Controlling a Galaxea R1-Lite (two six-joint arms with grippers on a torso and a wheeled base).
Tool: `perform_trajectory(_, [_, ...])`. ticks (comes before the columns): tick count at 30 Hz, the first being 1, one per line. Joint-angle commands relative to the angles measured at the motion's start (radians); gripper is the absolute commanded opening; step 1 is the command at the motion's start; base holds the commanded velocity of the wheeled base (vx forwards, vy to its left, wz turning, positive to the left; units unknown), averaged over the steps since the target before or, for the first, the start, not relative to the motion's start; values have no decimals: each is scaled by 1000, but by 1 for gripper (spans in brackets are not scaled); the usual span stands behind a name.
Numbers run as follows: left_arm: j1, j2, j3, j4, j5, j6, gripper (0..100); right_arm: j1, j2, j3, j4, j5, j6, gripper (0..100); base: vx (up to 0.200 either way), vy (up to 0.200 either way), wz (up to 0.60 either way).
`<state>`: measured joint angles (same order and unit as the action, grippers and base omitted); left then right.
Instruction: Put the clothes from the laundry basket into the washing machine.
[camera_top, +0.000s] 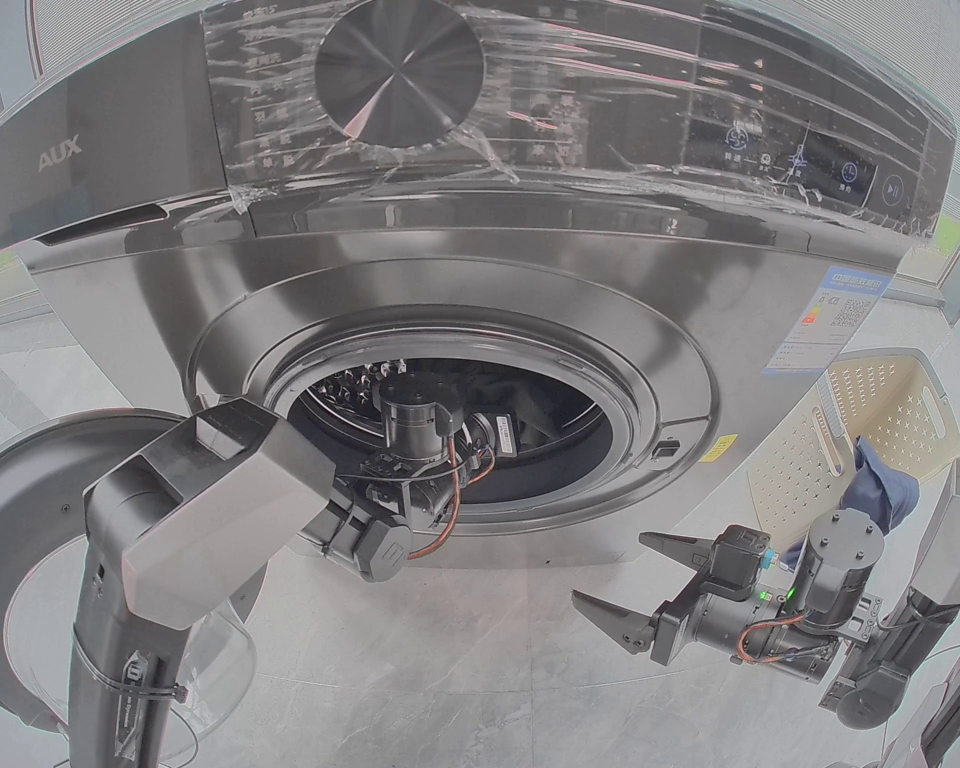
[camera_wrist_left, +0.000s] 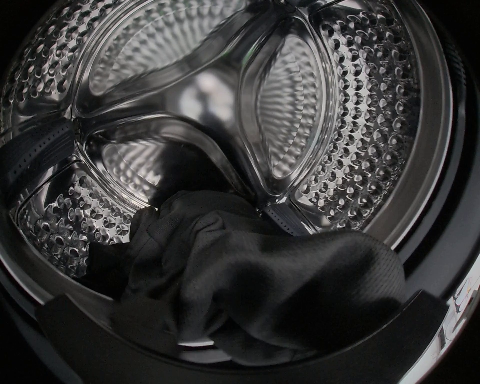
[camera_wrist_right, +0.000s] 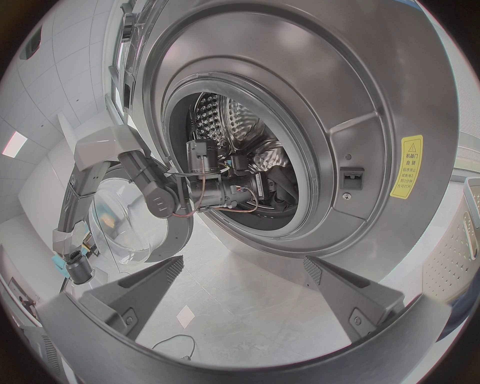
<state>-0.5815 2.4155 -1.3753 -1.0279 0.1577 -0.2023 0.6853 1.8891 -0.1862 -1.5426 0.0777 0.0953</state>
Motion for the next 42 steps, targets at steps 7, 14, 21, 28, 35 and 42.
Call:
perform_trajectory(7, [83,234,-401,12,65,-9,0,0,16,-4,-1,1,0,100,0,0,0])
perform_trajectory(14, [106,220,-413,19,66,-17,100,0,18,-6,-1,1,1,100,0,0,0])
perform_trajectory(21, [57,82,-220,25,66,-20,100,-1,18,-3,-1,1,1,100,0,0,0])
perform_trajectory(28, [20,-87,55,43,16,-2,100,-1,16,-4,-1,1,1,100,0,0,0])
perform_trajectory(35, [-17,-187,231,43,-41,29,100,0,16,-4,-1,1,0,100,0,0,0])
perform_trajectory(42, [-40,-210,326,42,-101,60,100,2,16,-3,-1,1,0,100,0,0,0])
